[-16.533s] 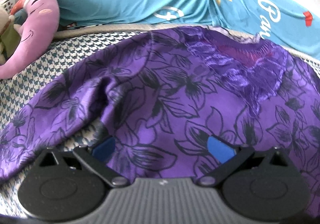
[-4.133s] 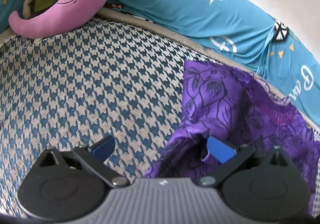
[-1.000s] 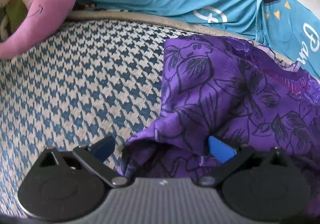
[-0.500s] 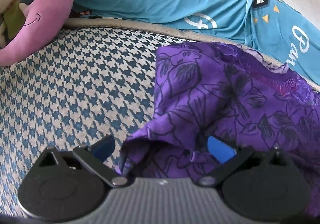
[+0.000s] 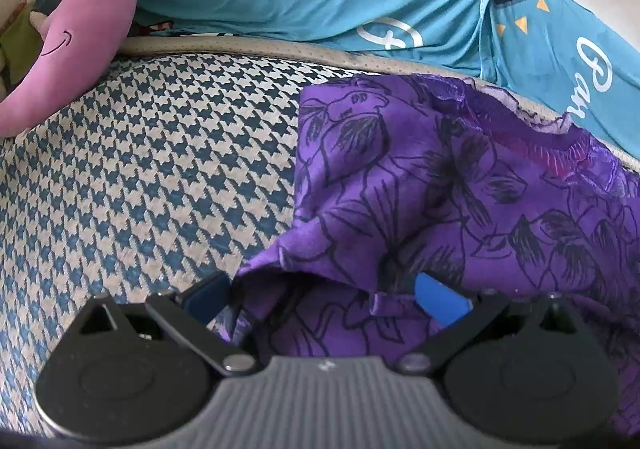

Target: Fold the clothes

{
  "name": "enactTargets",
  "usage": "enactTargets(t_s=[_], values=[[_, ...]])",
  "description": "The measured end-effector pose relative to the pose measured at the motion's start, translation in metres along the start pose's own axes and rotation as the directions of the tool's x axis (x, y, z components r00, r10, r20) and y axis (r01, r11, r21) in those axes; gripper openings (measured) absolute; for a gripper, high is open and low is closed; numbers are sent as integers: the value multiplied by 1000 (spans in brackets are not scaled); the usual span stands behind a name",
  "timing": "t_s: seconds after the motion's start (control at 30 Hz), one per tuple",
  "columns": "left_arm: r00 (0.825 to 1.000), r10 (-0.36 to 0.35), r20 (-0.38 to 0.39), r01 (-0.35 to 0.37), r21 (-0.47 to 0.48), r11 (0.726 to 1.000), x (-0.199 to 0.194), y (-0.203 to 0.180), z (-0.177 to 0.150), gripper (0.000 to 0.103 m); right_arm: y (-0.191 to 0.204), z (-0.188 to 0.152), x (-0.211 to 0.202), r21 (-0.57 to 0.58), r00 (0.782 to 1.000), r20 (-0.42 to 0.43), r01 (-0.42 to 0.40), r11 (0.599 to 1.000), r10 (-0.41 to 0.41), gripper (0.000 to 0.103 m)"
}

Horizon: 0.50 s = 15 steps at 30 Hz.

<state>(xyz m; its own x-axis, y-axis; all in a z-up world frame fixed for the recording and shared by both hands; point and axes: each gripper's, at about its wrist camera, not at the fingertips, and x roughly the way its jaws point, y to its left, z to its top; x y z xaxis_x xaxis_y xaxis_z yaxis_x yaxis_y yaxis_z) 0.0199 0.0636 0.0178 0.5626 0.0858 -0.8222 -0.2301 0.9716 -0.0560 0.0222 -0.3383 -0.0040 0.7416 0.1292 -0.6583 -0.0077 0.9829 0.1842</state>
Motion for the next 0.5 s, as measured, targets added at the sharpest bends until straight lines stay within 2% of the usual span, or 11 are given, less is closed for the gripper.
enactTargets(t_s=[0.07, 0.27, 0.33, 0.43, 0.5], values=[[1000, 0, 3, 0, 10, 1000, -1, -2, -1, 103, 4, 0, 0, -14, 1000, -2, -11, 1000, 11, 79], [1000, 2, 11, -2, 36, 999, -3, -6, -4, 103, 13, -1, 0, -46, 1000, 5, 11, 999, -10, 59], [1000, 2, 13, -3, 42, 999, -4, -7, -5, 103, 12, 0, -1, -45, 1000, 9, 14, 999, -14, 49], [1000, 3, 16, -4, 51, 999, -5, -9, -6, 103, 14, 0, -2, -53, 1000, 16, 17, 998, -16, 42], [1000, 4, 17, -4, 57, 998, -6, -10, -6, 103, 17, 0, -4, -61, 1000, 19, 19, 998, -17, 32]])
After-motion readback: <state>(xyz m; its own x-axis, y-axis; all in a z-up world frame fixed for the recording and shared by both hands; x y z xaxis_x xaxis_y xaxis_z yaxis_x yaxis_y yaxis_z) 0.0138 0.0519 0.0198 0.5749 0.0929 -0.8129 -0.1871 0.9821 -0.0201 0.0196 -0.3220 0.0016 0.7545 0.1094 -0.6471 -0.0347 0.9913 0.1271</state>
